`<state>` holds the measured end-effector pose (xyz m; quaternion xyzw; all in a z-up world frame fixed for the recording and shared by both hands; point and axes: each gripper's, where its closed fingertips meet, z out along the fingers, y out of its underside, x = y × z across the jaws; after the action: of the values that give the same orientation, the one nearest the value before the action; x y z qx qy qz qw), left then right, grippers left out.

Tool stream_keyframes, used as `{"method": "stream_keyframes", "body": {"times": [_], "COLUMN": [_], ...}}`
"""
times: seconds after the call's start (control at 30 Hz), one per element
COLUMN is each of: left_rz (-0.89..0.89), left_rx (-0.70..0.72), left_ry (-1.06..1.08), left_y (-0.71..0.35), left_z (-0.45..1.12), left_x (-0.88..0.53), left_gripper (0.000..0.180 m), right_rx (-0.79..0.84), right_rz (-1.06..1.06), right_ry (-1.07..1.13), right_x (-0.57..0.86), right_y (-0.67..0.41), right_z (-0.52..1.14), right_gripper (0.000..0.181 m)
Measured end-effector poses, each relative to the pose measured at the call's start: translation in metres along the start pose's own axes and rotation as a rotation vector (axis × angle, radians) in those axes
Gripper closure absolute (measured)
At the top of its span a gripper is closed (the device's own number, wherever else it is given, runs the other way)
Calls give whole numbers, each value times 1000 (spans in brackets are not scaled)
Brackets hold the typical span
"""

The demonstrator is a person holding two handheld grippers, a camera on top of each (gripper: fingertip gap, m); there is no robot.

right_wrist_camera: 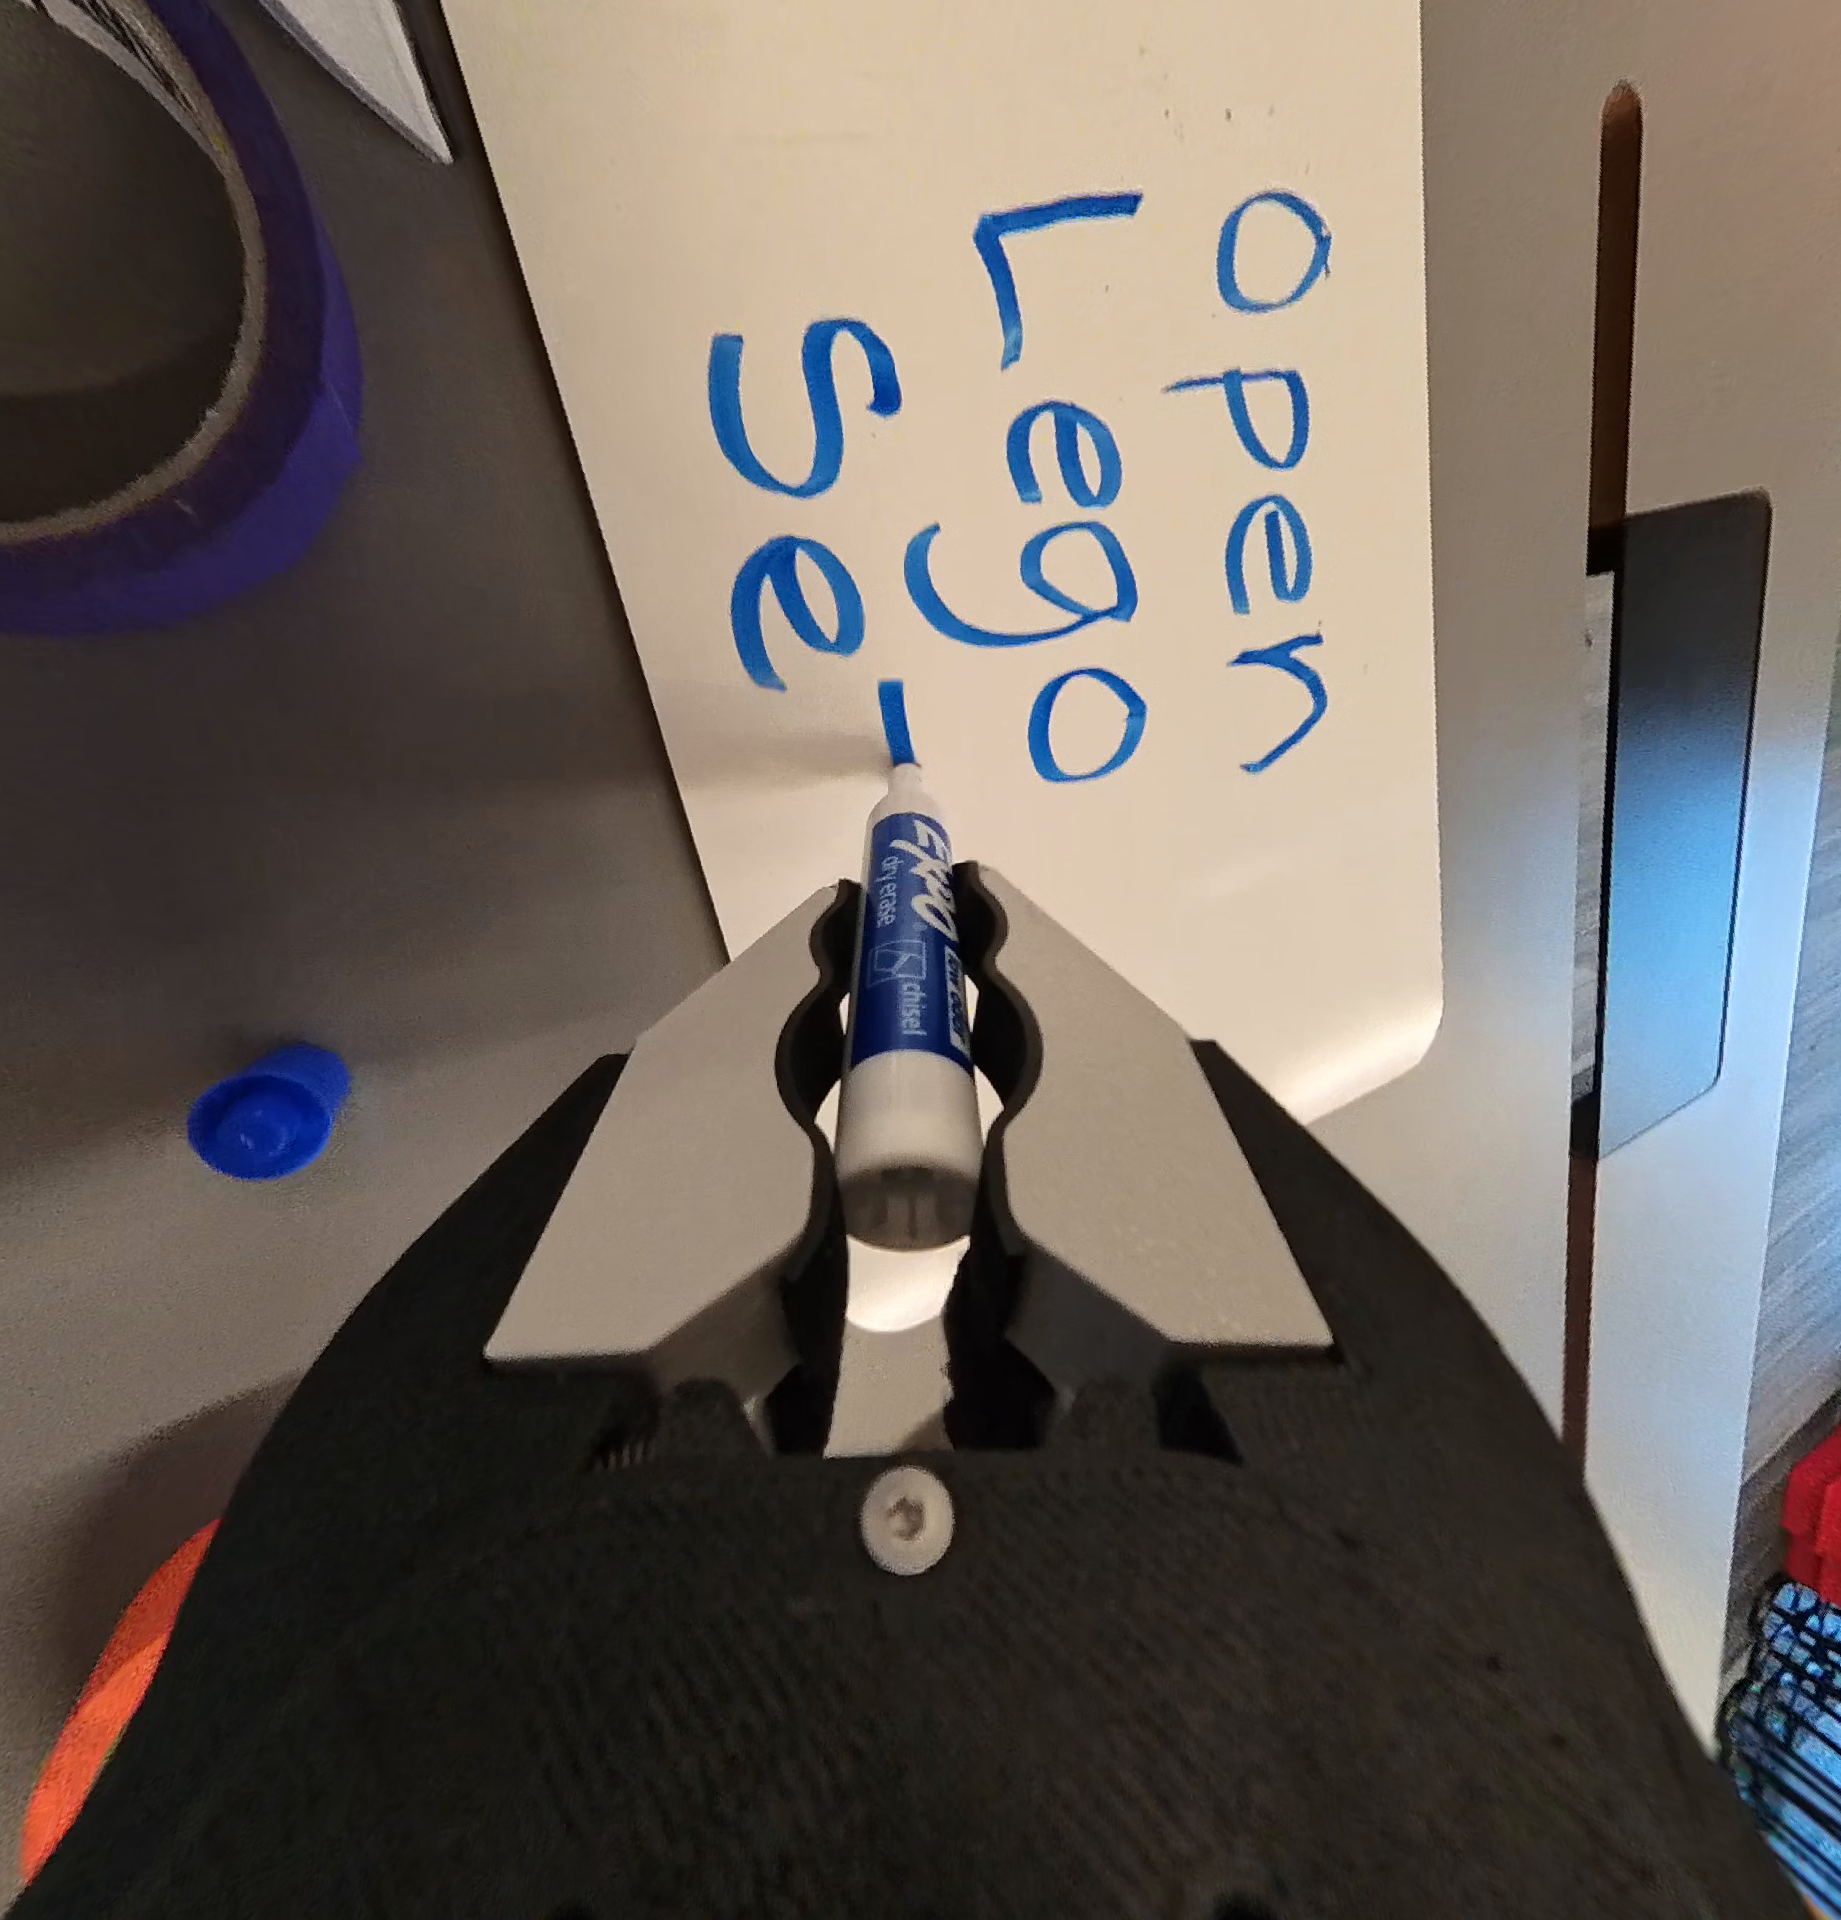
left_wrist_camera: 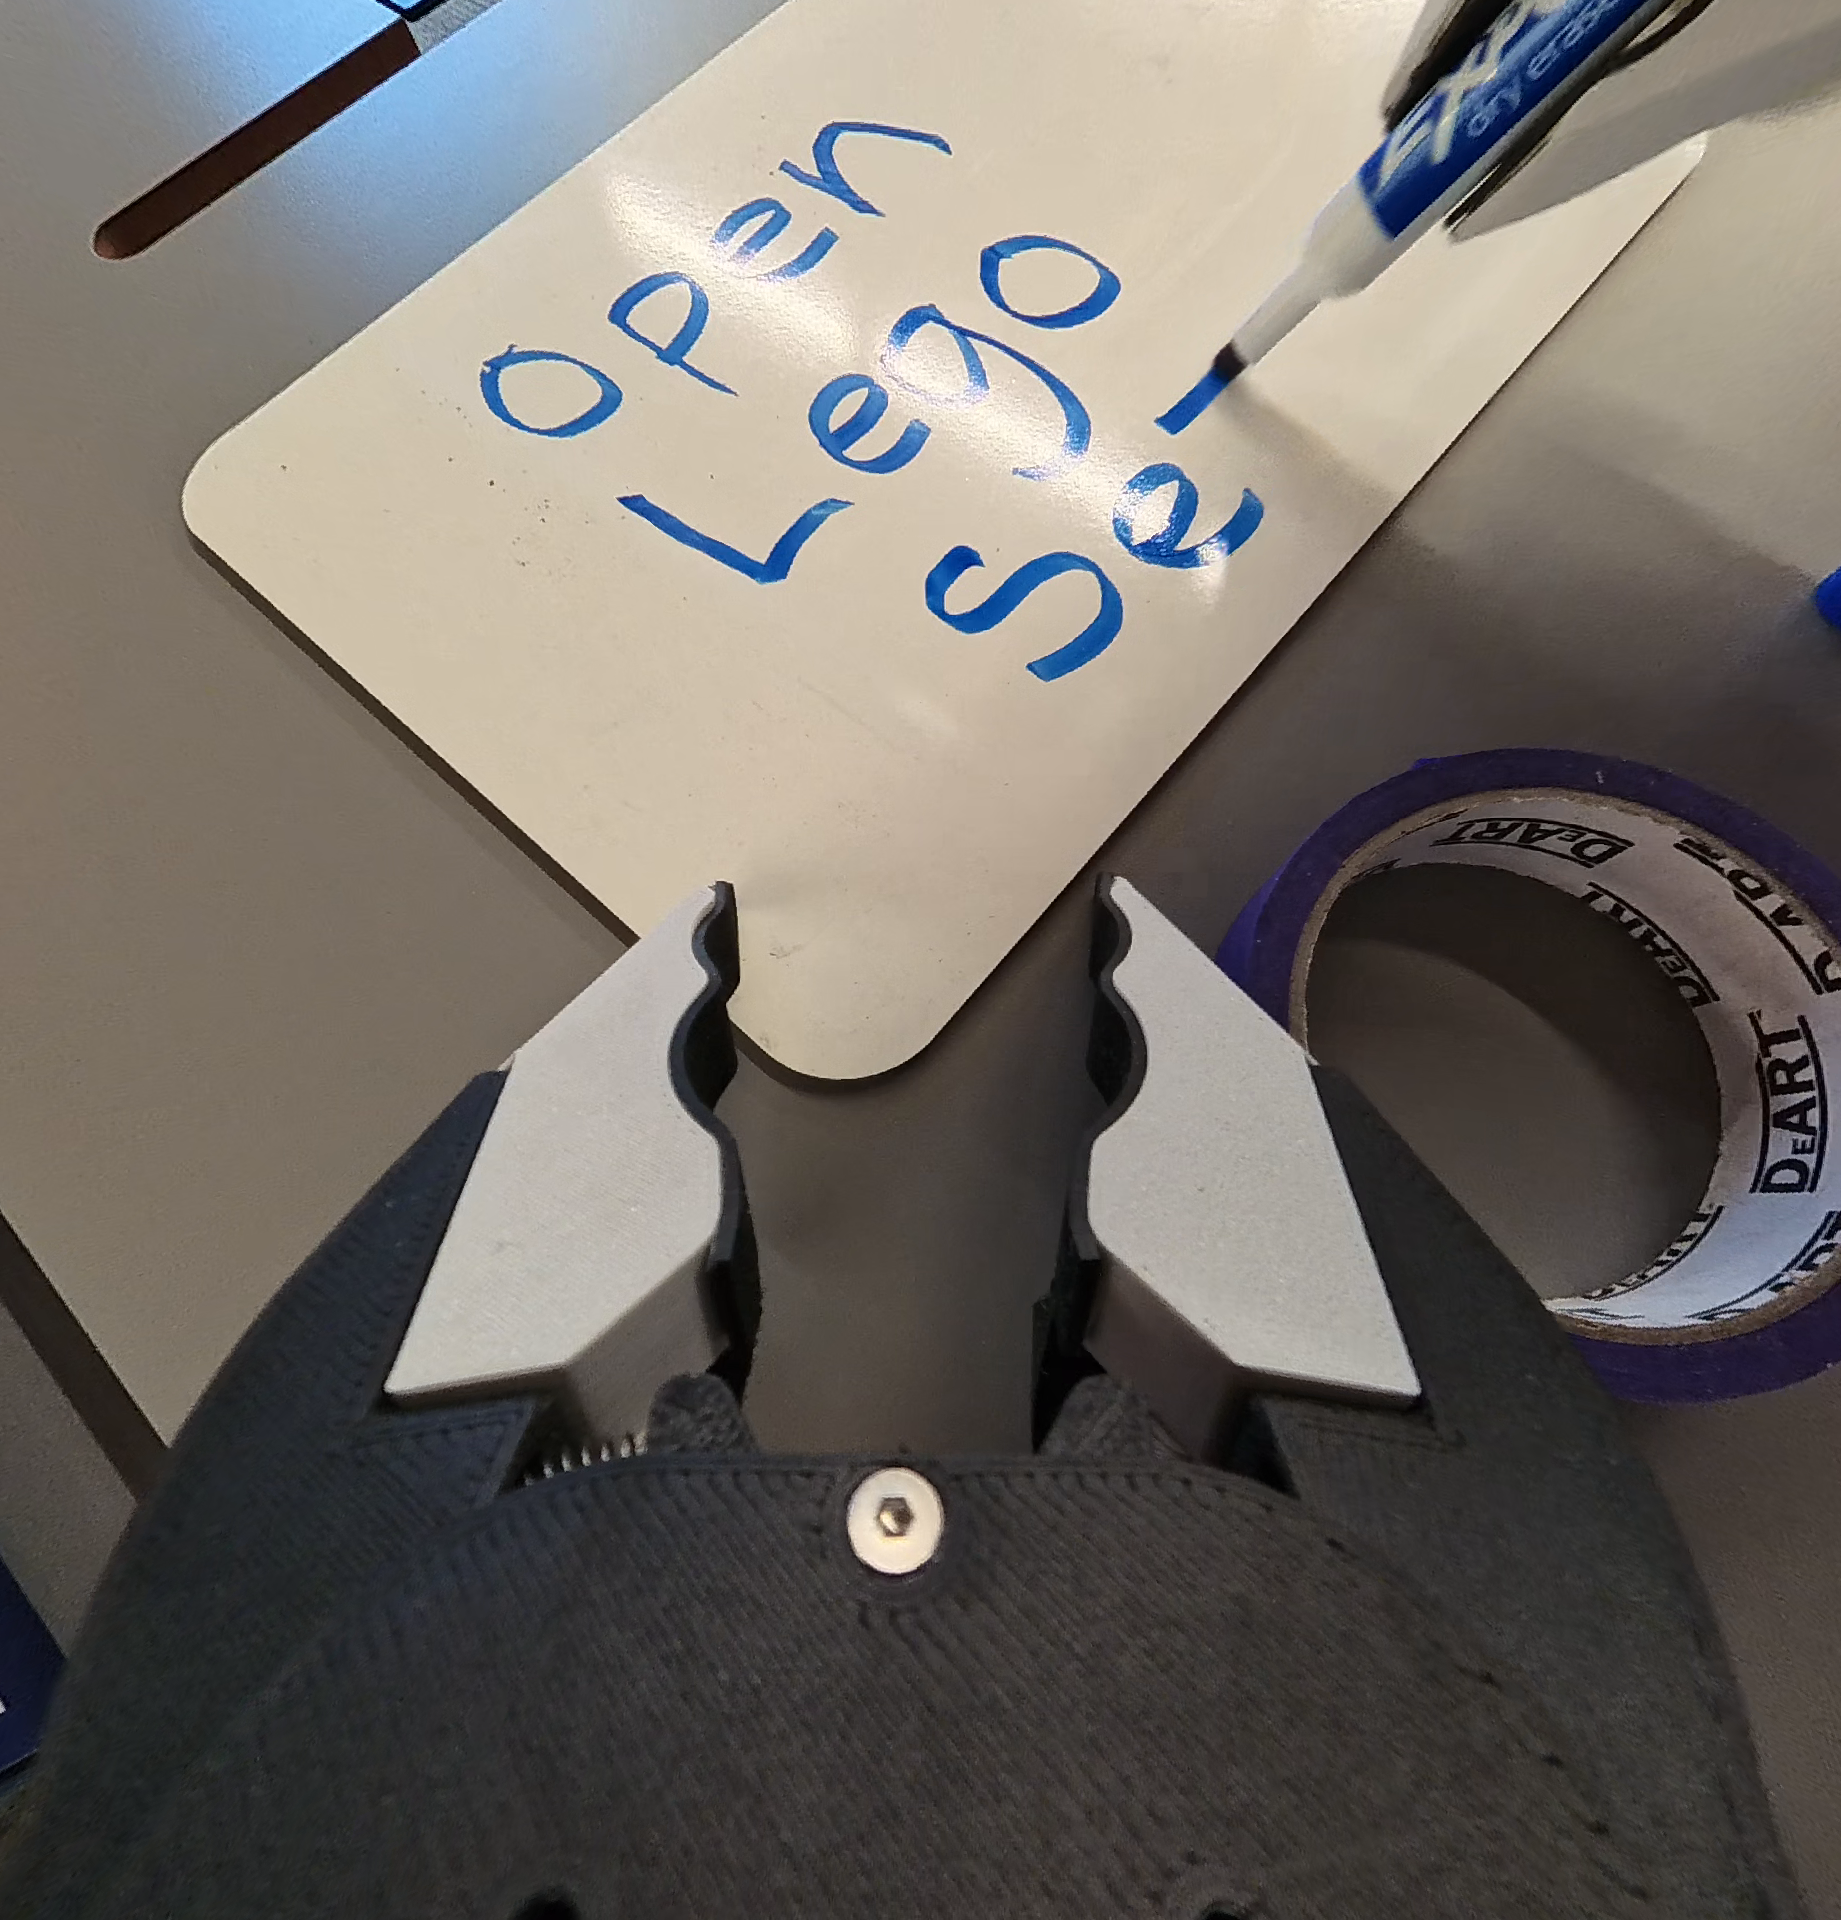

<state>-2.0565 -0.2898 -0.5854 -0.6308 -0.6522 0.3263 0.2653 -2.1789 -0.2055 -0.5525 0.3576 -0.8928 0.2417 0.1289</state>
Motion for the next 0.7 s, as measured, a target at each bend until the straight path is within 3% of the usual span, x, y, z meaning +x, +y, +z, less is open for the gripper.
{"method": "stream_keyframes", "body": {"times": [0.1,0.2,0.7], "left_rz": [0,0,0], "left_rx": [0,0,0], "left_ry": [0,0,0], "left_y": [0,0,0], "left_z": [0,0,0], "left_x": [0,0,0], "left_gripper": [113,113,113], "right_rx": [-4,90,6], "right_rz": [10,-9,-60], "right_ry": [4,49,0], "right_x": [2,9,9], "right_y": [5,-17,-10], "right_z": [-2,-10,8], "right_gripper": [163,163,163]}}
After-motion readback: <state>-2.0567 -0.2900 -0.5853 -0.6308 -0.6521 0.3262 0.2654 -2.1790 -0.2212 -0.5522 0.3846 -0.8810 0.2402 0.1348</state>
